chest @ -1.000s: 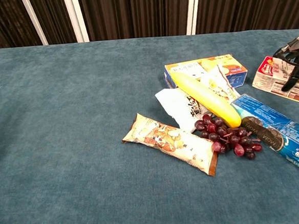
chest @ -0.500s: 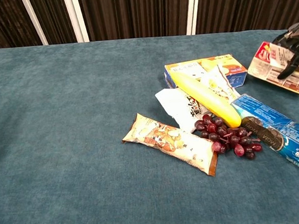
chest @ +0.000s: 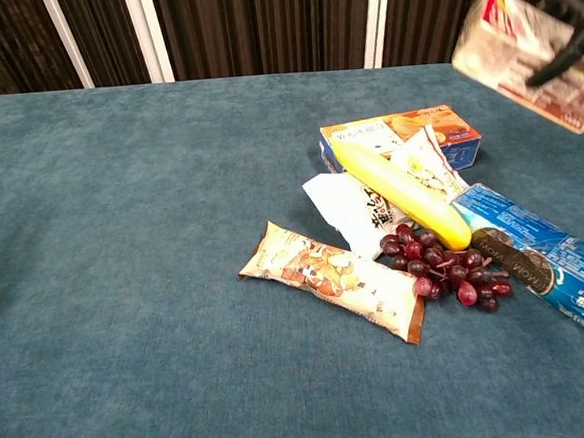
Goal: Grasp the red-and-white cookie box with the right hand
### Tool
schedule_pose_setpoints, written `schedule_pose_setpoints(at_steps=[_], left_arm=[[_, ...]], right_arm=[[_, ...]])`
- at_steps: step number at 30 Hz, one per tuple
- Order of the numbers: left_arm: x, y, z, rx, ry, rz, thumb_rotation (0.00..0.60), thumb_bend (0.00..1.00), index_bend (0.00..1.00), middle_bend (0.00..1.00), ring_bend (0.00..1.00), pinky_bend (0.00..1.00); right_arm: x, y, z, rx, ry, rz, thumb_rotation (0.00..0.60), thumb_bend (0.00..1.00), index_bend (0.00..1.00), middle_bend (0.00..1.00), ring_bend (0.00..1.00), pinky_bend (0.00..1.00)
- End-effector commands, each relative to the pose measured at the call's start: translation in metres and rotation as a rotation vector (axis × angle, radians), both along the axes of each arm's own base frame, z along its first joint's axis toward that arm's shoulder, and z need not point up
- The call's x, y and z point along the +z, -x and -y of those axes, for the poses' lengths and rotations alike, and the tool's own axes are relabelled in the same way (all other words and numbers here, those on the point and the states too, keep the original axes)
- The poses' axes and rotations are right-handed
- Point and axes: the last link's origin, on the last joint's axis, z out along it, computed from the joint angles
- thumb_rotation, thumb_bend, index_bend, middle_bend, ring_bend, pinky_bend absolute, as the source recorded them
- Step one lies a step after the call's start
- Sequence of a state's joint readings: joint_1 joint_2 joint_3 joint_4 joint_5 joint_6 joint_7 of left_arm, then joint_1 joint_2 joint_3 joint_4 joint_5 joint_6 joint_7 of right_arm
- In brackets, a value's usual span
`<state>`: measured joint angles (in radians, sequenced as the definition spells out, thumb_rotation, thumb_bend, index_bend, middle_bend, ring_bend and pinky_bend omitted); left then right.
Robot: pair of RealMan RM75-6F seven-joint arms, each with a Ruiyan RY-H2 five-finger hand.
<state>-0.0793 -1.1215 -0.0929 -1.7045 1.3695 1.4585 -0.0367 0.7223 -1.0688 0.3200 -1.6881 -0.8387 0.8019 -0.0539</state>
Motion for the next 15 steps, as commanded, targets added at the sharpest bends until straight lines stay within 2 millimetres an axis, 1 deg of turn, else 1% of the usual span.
schedule_pose_setpoints(at_steps=[1,7,12,15], left_arm=[[0.0,0.0,0.0,-0.002,0.0,0.0,0.6,0.54,0.0,0.0,0.01,0.03],[0.0,0.0,0.0,-0.001,0.0,0.001,0.6,0.54,0.0,0.0,0.01,0.03],[0.0,-0.001,0.0,-0.004,0.002,-0.003,0.6,0.54,0.0,0.0,0.01,0.03],[0.0,-0.001,0.0,-0.006,0.001,-0.003,0.6,0.54,0.0,0.0,0.01,0.03]], right_arm=[[0.027,-0.027,-0.019,0.103,0.051,0.061,0.6,0.15,0.28,0.39,0.42,0.18],[0.052,-0.058,-0.046,0.22,0.079,0.161,0.6,0.15,0.28,0.39,0.42,0.18],[0.068,-0.071,-0.063,0.29,0.088,0.195,0.6,0.15,0.28,0.4,0.42,0.18],[0.074,-0.076,-0.07,0.316,0.088,0.218,0.6,0.15,0.29,0.4,0.42,0.18]])
